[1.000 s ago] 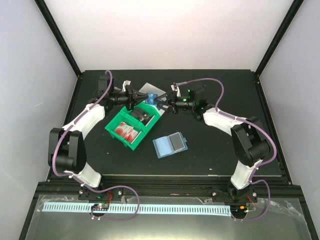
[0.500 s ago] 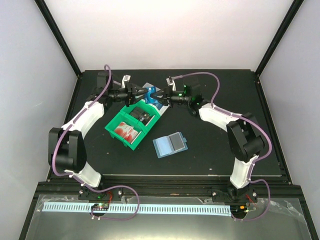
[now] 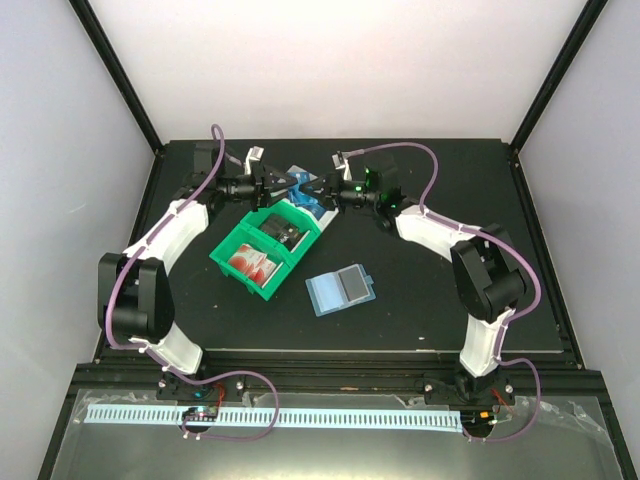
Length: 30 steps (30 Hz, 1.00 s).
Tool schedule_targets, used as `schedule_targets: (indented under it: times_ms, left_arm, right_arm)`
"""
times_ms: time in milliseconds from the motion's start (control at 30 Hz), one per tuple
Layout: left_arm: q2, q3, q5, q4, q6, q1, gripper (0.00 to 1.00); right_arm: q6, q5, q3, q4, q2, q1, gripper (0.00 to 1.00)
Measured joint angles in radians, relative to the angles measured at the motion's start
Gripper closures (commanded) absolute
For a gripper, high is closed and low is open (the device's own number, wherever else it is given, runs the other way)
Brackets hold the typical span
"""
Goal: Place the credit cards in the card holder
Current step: Pick up the credit card from the storage box.
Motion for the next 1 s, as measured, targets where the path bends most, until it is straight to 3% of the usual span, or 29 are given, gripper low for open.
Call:
schedule_targets:
  times_ms: [333, 467, 600, 1000]
  left_arm:
    - [0.005, 0.01, 0.007, -0.023, 0.038, 0.005, 0.89]
    - [0.008, 0.01, 0.01, -0.036, 0.053, 0.009, 0.98]
    - [0.008, 0.01, 0.02, -0.04, 0.067, 0.015, 0.98]
    - [0.007, 0.011, 0.046, -0.04, 0.082, 0.032, 0.98]
  right_arm:
    - [-0.012, 0.028, 0.014, -0.006, 0.0, 0.0, 0.83]
    - [-0.013, 0.038, 0.014, -0.008, 0.0, -0.003, 0.76]
    - [-0.022, 0.049, 0.014, -0.015, 0.0, -0.01, 0.68]
    - [-0.039, 0.051, -0.048, -0.006, -0.039, -0.031, 0.67]
